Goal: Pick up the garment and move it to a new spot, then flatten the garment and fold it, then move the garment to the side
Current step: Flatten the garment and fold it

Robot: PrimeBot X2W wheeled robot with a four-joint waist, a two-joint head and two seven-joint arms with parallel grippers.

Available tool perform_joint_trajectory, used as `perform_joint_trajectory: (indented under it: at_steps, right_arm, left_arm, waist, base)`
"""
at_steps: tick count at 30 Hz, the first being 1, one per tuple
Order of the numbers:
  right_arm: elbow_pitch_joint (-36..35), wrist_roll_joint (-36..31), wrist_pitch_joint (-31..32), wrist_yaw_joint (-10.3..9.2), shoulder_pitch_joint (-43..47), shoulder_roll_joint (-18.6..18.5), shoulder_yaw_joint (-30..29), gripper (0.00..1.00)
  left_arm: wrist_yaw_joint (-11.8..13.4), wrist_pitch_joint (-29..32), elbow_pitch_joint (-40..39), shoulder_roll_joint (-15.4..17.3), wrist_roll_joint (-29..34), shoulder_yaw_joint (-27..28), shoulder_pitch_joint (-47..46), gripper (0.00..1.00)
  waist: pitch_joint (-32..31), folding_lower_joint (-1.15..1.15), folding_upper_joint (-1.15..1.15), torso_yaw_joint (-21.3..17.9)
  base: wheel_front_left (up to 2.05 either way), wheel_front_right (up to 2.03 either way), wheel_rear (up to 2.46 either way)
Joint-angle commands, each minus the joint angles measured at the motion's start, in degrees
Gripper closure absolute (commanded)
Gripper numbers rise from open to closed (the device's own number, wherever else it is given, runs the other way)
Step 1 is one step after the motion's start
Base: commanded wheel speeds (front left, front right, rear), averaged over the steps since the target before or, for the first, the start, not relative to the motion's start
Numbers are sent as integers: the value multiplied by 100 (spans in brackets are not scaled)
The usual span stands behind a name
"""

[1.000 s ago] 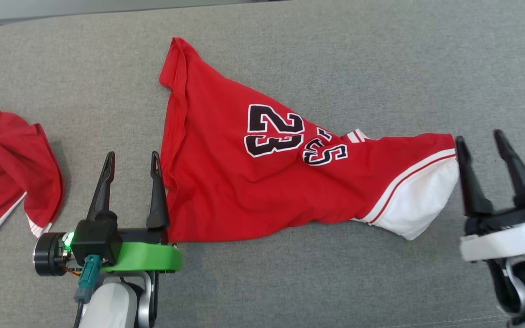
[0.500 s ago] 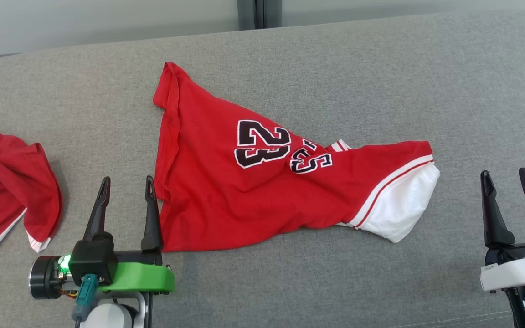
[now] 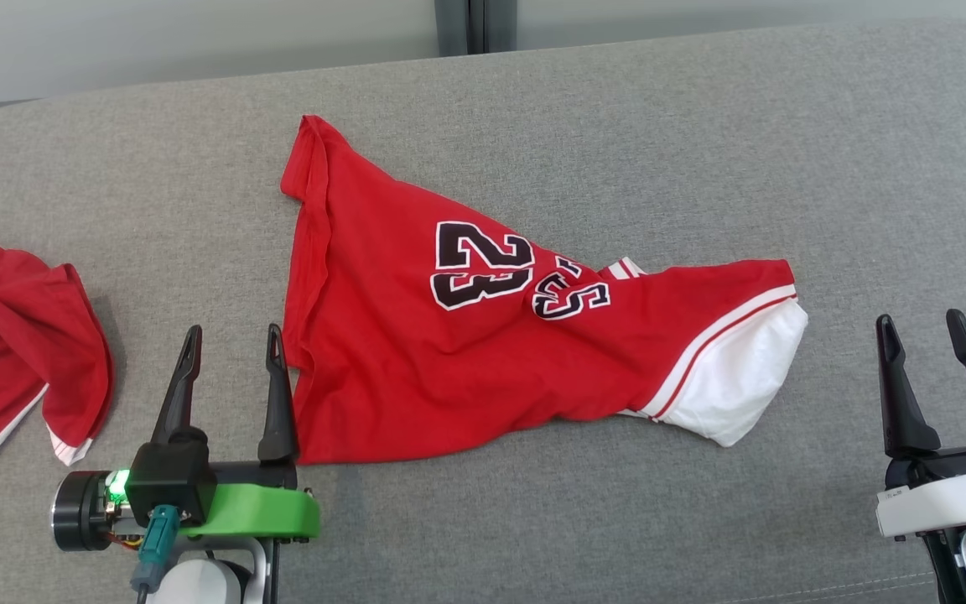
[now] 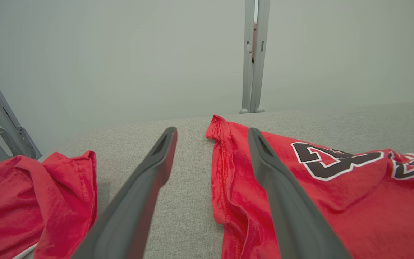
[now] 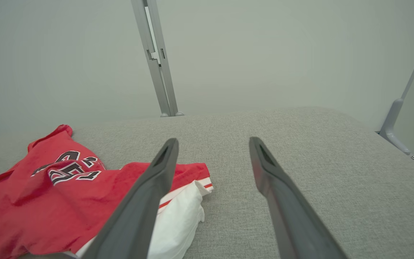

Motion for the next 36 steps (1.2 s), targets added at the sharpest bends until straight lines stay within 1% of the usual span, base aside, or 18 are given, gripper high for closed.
perform_joint_trajectory:
  at_steps: [1, 11, 13, 15, 19, 22, 27, 30, 31, 32, 36]
  right_arm:
    - [4, -33, 15, -8, -11, -7, 8, 0]
    - [49, -17, 35, -8, -66, -25, 32, 0]
    - [31, -14, 37, -8, -89, -28, 26, 0]
    - [10, -11, 33, -8, -106, -33, 24, 0]
    - [27, 17, 37, -8, -158, -19, 78, 0]
    - [94, 53, 11, -8, -172, -20, 85, 0]
    - [200, 90, -12, -8, -189, -43, 45, 0]
    - [277, 114, -11, -8, -205, -76, 31, 0]
    - [311, 112, -4, -8, -200, -96, 14, 0]
    - [366, 121, 11, -8, -201, -117, -7, 0]
    - [661, 166, 64, -8, -260, -237, 6, 0]
  left_arm:
    - [36, -2, 5, 51, -19, -2, 6, 0]
    - [50, -2, -28, 70, -27, -45, -47, 0]
    - [-22, 63, -39, 82, -35, -109, -54, 0]
    - [-103, 271, 12, 67, -57, -225, -20, 0]
    - [-238, 790, 325, 0, -287, -374, 156, 0]
    - [-261, 1031, 619, -50, -445, -395, 244, 0]
    - [-307, 1120, 1013, -117, -729, -319, 231, 0]
    - [-408, 1069, 1211, -110, -819, -293, 49, 0]
    - [-441, 1105, 1269, -101, -844, -301, 23, 56]
    - [-486, 1126, 1323, -91, -881, -306, -8, 100]
    - [-547, 1133, 1428, -74, -923, -337, -114, 100]
  waist:
    - [0, 0, 0, 3]
    - [20, 0, 0, 18]
    - [58, 0, 0, 20]
    - [118, 0, 0, 28]
    - [255, 0, 0, 41]
    - [323, 0, 0, 44]
    - [392, 0, 0, 52]
    - [416, 0, 0, 40]
    - [419, 0, 0, 32]
    - [424, 0, 0, 22]
    - [480, 0, 0, 16]
  base:
    - [0, 0, 0]
    - [0, 0, 0]
    - [0, 0, 0]
    - [0, 0, 0]
    - [0, 0, 0]
    - [0, 0, 0]
    - [0, 0, 0]
    - [0, 0, 0]
    - [0, 0, 0]
    - [0, 0, 0]
    - [0, 0, 0]
